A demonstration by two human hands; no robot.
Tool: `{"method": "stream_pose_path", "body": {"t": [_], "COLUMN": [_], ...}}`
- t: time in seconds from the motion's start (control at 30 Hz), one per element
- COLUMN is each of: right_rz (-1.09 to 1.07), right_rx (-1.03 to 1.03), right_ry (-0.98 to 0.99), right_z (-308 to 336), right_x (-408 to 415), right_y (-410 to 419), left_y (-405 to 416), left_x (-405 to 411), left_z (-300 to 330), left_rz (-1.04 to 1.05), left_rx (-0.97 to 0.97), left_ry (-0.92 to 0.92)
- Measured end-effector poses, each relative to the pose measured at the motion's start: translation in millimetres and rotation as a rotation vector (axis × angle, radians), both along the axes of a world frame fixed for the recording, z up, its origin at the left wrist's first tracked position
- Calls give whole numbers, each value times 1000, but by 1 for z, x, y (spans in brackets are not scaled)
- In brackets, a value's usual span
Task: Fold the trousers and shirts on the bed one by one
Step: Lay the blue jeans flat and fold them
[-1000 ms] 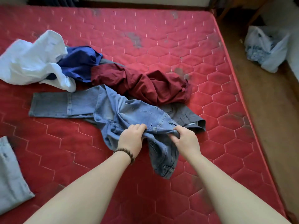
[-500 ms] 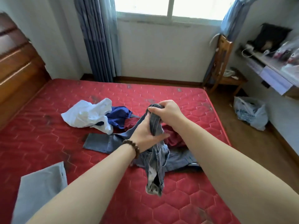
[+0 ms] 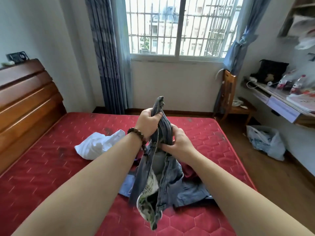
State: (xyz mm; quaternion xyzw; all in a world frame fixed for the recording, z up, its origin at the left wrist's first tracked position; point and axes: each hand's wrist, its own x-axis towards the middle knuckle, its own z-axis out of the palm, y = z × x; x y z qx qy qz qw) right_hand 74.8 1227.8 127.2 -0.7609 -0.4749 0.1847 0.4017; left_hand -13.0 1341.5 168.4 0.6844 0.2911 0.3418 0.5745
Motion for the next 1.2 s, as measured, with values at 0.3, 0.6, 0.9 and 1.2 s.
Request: {"method": "stream_pose_path", "body": {"t": [0.3,0.6,0.9,1.2], "right_rz": [-159,-95,-203,-437], "right_rx": [178,40,-258,30], "right_ry": [-247,-677,-940,218], "right_z": [52,109,126,95], "right_x": [31,106,116,117], "right_y": [-82,-224,-295,-314], "left_y": [-55,-145,-190,-203], "left_x": [-33,-86,-124,-121], "left_z": [35,72,80,106], "left_rz": [52,-100,99,174], "left_rx": [397,1155,726,-9], "left_ry": [89,814,950,226]}}
